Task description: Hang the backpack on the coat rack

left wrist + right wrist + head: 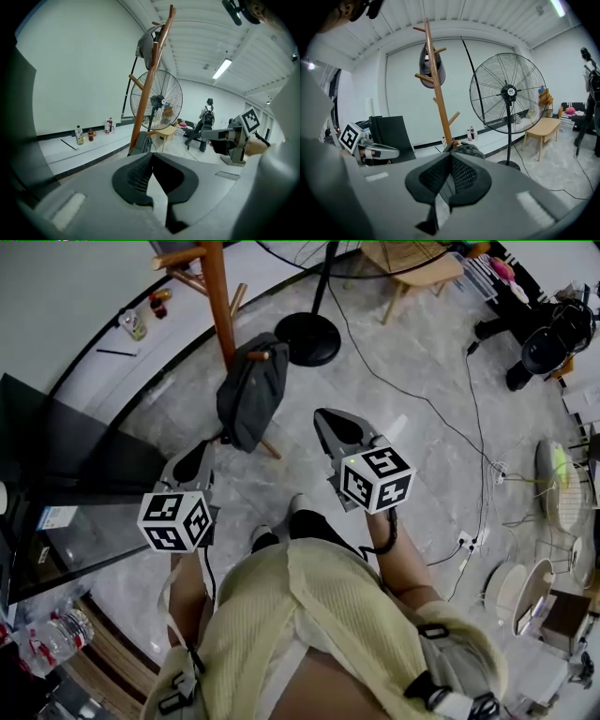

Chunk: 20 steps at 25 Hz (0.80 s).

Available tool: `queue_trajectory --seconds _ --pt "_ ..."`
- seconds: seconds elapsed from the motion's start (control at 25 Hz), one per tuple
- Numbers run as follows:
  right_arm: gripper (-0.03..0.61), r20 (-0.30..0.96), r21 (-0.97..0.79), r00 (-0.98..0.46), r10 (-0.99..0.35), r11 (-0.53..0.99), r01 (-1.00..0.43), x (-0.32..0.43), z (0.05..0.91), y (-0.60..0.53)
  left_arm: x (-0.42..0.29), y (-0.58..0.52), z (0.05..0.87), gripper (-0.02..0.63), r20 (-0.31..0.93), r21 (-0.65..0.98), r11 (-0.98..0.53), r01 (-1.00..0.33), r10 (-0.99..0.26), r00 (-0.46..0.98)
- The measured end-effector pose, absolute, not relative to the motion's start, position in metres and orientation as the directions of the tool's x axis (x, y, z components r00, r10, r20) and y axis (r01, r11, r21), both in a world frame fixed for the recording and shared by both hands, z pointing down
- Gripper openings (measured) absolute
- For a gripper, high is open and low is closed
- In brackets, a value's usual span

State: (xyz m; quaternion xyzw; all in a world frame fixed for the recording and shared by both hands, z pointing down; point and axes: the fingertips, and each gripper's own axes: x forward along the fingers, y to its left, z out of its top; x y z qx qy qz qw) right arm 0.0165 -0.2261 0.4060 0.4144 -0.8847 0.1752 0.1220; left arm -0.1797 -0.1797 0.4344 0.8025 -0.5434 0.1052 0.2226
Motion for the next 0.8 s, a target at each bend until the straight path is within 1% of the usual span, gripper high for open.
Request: queue_trajectory --seconds 0.52,0.8 --pt "0.003 0.346 -0.233 -0.631 -0.694 0.588 -0.775 0.015 0.404 -0.23 -0.178 -0.184 0.427 0.003 0.364 0.264 -0.306 -0.915 -0.847 0.389" --pt "0.003 0.354 -0.246 -0.63 -0.692 0.581 -0.776 0.018 0.409 -0.236 -0.167 -0.189 0.434 0.002 0.372 0.266 -0.328 -0.906 -0.832 0.411"
